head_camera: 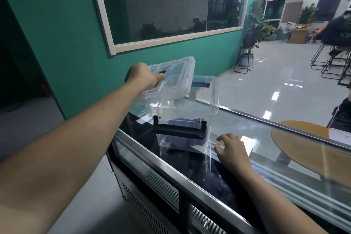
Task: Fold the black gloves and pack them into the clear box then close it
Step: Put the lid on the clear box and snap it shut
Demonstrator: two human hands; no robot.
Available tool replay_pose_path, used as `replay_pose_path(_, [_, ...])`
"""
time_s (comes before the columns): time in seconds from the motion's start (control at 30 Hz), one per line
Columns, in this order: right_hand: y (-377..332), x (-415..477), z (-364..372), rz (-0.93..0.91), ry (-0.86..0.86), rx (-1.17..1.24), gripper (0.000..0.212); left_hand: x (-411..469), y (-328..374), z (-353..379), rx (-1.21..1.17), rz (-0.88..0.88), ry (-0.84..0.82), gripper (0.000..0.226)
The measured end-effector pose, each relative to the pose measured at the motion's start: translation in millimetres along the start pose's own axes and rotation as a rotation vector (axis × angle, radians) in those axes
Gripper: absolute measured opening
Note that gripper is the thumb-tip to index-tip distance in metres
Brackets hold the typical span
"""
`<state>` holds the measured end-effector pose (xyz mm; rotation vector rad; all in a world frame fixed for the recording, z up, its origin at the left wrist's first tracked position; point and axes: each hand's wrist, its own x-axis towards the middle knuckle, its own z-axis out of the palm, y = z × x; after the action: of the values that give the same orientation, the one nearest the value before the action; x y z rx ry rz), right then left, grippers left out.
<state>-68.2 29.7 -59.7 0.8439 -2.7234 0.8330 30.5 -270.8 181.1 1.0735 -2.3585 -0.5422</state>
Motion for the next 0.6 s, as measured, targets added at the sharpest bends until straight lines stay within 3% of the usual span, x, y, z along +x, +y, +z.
replay_pose_path(0.23, [1.1, -0.8, -2.3, -0.003, -0.006, 0.013, 0.026, -27.9, 51.0, 28.7, 0.014, 0.098, -0.084, 0.05])
replay_pose_path(0.6, [1.0, -2.8, -3.3, -0.021, 0.002, 0.023, 0.025, -51.1, 72.8, 53.2, 0.092, 0.172, -0.113, 0.047])
